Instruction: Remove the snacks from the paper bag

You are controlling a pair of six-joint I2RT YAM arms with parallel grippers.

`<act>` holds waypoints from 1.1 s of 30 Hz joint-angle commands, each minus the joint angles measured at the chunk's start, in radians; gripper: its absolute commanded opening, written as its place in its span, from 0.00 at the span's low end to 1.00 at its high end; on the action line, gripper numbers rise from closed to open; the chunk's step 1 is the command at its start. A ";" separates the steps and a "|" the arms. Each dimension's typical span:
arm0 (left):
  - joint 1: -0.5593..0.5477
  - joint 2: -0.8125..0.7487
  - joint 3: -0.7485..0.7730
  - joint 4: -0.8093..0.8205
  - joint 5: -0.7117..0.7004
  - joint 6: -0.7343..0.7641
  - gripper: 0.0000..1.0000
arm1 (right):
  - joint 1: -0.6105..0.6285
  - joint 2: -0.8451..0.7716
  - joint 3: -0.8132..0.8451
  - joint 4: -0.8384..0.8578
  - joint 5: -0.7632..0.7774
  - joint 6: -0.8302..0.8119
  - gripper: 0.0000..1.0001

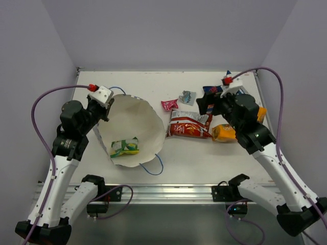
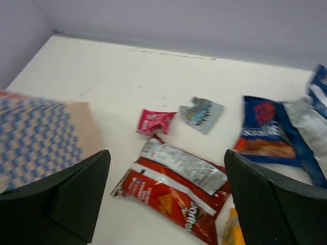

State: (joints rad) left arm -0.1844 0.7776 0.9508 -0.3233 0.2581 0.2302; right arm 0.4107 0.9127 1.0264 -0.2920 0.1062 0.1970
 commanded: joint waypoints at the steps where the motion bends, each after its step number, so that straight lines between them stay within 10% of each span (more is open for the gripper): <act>1: -0.006 0.011 0.040 0.030 0.065 0.040 0.00 | 0.190 0.070 0.086 0.036 -0.151 -0.146 0.95; 13: -0.006 0.049 0.051 0.013 0.171 0.104 0.00 | 0.721 0.389 0.195 0.091 -0.215 -0.435 0.96; 33: -0.006 -0.023 0.039 -0.023 0.239 0.123 0.00 | 0.849 0.873 0.446 0.047 -0.301 -0.599 0.99</act>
State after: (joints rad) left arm -0.1848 0.7704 0.9634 -0.3603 0.4713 0.3370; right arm 1.2423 1.7626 1.4261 -0.2317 -0.1711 -0.3618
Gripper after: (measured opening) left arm 0.039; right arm 0.987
